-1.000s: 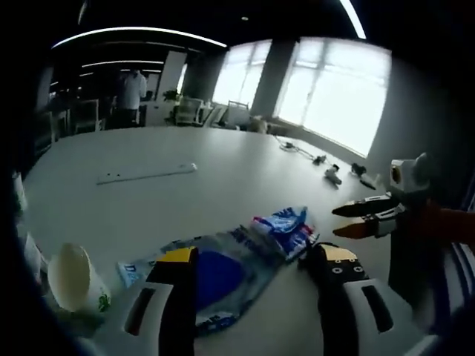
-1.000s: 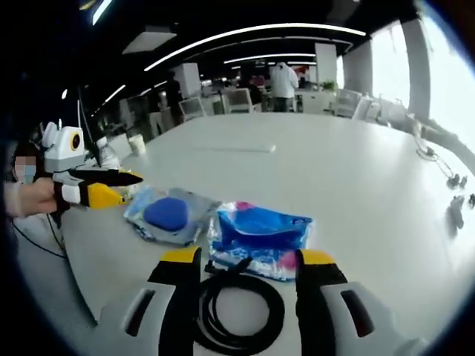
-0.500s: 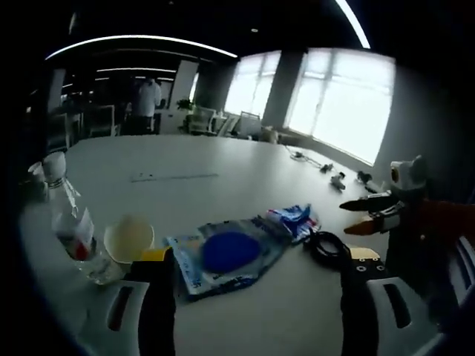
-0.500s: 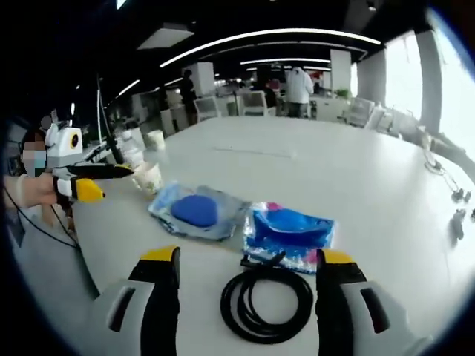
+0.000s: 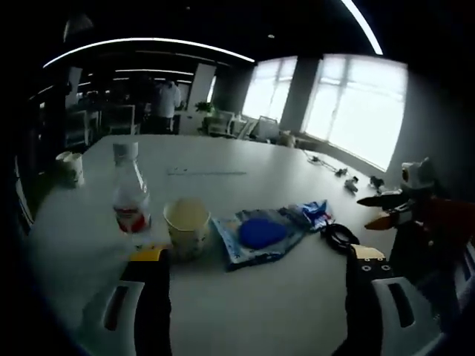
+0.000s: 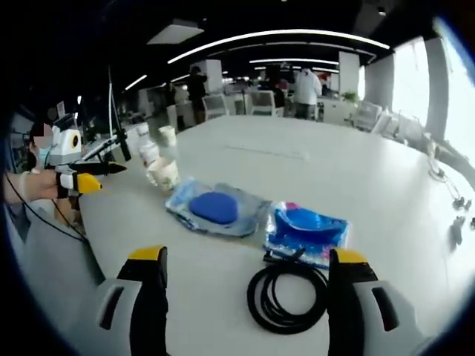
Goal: Arrange the tabletop items into an orderly group along one side of the table until the central work area is clear of visible clutter.
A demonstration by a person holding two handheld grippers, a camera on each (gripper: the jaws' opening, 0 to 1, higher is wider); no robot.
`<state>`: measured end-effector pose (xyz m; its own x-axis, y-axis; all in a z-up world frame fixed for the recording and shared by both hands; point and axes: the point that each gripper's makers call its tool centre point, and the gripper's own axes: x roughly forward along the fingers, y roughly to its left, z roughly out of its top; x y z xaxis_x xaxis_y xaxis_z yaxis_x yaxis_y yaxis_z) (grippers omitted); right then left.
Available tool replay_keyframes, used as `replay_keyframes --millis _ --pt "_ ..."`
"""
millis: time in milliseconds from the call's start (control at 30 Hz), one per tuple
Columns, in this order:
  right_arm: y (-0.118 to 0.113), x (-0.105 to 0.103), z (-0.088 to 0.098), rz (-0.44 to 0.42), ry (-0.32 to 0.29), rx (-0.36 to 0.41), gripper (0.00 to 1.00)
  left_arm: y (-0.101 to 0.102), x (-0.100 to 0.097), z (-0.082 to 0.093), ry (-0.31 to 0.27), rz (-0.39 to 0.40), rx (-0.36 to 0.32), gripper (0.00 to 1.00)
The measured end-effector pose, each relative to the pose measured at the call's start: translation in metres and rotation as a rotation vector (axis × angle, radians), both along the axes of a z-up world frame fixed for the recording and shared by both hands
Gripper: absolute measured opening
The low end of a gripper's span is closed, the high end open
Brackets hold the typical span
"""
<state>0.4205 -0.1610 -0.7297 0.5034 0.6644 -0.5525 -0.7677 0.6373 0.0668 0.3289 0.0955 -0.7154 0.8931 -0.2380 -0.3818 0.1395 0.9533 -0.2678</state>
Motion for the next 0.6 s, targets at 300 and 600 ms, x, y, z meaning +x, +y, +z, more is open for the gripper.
replay_keyframes --millis 300,600 --pt "-0.003 -0.016 -0.005 -0.008 0.007 -0.034 0.99 0.037 -0.027 -0.003 0.017 0.065 0.000 0.97" --pt "-0.014 -0.027 -0.003 -0.042 0.009 -0.055 1.00 0.055 -0.039 -0.003 0.016 0.100 0.000 0.97"
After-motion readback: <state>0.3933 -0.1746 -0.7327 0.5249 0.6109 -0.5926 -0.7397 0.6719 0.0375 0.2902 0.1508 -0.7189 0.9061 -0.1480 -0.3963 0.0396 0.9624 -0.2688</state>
